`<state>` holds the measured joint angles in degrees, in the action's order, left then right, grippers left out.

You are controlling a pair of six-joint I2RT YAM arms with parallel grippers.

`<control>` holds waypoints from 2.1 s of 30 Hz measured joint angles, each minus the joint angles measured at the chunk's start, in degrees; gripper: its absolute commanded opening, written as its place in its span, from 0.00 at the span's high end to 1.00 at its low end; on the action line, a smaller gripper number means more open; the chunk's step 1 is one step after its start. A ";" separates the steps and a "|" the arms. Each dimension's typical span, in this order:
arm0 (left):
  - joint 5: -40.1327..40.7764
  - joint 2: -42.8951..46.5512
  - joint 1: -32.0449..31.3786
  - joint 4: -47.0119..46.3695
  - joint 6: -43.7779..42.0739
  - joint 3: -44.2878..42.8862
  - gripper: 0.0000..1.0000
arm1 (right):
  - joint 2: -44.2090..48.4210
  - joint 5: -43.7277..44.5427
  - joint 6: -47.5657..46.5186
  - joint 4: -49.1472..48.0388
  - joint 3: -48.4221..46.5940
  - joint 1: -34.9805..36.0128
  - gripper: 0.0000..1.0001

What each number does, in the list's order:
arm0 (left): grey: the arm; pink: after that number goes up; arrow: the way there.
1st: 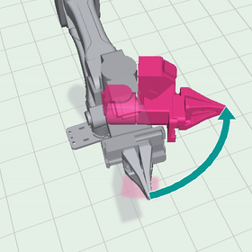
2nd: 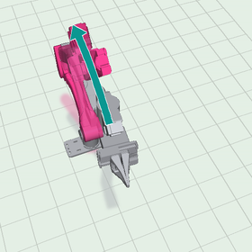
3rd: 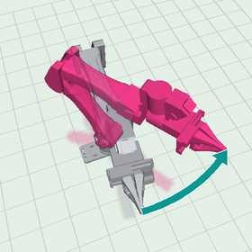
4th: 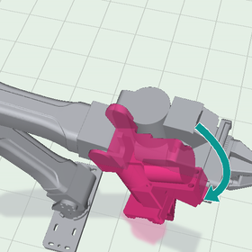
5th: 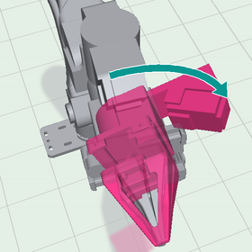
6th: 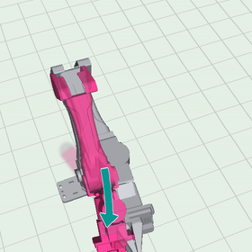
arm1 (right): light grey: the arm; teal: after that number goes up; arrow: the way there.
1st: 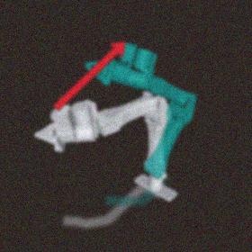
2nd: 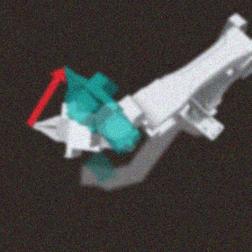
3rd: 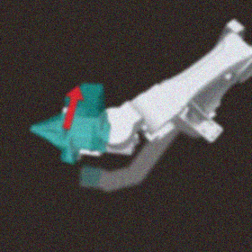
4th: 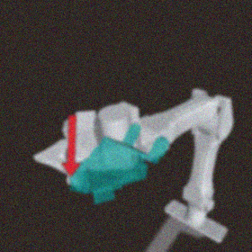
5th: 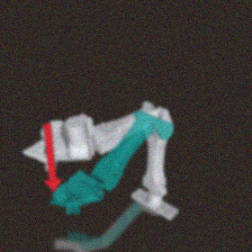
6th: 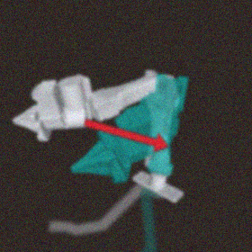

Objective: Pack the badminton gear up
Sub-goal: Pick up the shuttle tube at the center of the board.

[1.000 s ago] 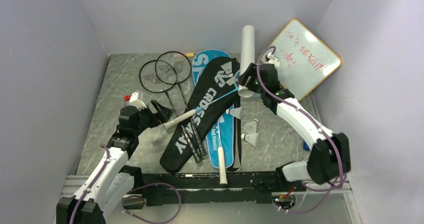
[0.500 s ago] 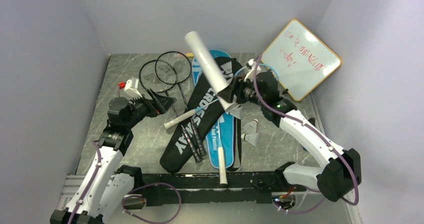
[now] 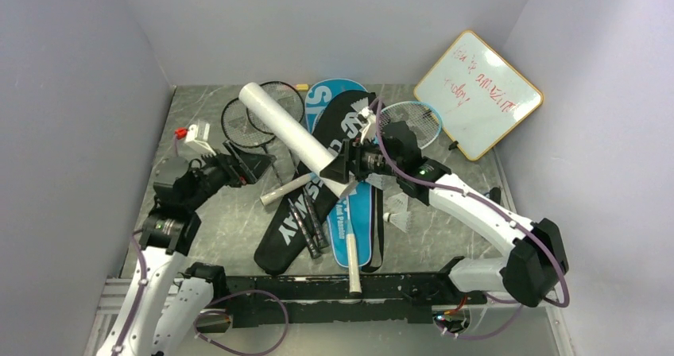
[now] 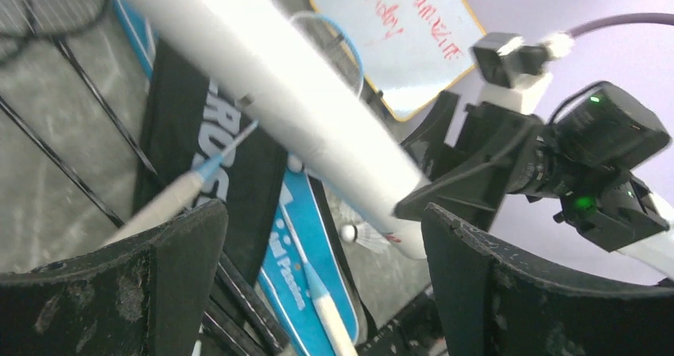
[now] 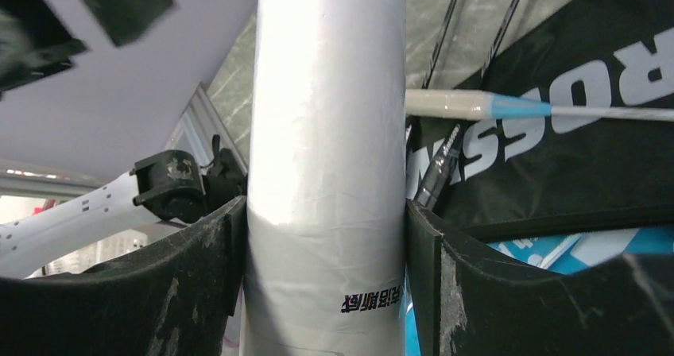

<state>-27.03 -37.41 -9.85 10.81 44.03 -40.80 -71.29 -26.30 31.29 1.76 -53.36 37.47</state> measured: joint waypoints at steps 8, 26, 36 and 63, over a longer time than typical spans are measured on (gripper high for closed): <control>1.64 4.44 -0.02 1.55 -13.90 -5.79 0.03 | -3.26 0.48 -1.14 9.55 -4.83 0.13 0.37; -27.78 -2.12 -2.99 -5.70 -65.57 -7.80 0.03 | 4.74 -3.67 -1.31 22.38 -4.76 0.13 0.36; -18.56 -11.04 -15.47 4.15 -87.65 -14.75 0.03 | 0.98 -4.24 -1.40 22.86 -4.76 0.13 0.36; 10.08 -23.10 -34.23 20.26 -108.48 -16.57 0.03 | -6.21 -3.21 -5.88 31.06 -15.28 0.13 0.37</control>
<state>-16.95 -60.51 -44.07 31.07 -64.45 -57.36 -77.49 -29.52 25.41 32.82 -68.64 37.60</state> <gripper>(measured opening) 0.971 0.683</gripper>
